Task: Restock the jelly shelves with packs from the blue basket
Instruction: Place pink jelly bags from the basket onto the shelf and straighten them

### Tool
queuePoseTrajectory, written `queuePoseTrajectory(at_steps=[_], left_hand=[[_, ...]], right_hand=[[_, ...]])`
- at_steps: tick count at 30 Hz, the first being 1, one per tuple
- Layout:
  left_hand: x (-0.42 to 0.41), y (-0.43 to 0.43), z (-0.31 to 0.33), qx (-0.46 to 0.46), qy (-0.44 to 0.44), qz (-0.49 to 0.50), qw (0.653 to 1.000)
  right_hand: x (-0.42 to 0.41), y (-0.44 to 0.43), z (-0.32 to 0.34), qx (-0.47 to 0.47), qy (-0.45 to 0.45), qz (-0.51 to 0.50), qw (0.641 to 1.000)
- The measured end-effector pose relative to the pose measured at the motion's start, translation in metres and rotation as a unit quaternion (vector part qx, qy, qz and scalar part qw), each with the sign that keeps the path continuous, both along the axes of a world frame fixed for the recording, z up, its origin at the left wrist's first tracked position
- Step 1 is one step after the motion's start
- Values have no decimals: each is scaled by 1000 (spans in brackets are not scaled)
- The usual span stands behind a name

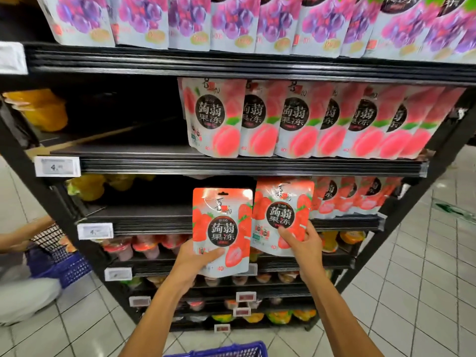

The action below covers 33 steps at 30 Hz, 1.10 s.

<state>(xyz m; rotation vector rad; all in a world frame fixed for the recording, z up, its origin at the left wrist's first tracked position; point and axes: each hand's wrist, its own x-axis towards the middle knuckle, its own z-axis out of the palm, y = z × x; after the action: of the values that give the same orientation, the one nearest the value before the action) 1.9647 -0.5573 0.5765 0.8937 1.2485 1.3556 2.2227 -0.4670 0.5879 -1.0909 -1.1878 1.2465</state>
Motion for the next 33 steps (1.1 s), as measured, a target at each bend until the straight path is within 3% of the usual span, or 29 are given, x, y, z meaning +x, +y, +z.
queuePoseTrajectory(at_steps=[7,16,26,29,33], left_hand=[[11,8,-5,0,-14,8,1000],[20,10,-10,-16,-14,24,999],[27,7,-7,-33,4,38,999],[29,8,-12,-32,-9,39,999],[31,7,-16,-32,-18,37,999]], right_hand=[[-17,32,15,35,5,-21,999],[-42,58,6,14,-41,-90,995],[-27,51,-14,77,-205,-48,975],[-17,48,-20,79,-287,-69,952],[-15,47,-20,62,-314,-114,940]])
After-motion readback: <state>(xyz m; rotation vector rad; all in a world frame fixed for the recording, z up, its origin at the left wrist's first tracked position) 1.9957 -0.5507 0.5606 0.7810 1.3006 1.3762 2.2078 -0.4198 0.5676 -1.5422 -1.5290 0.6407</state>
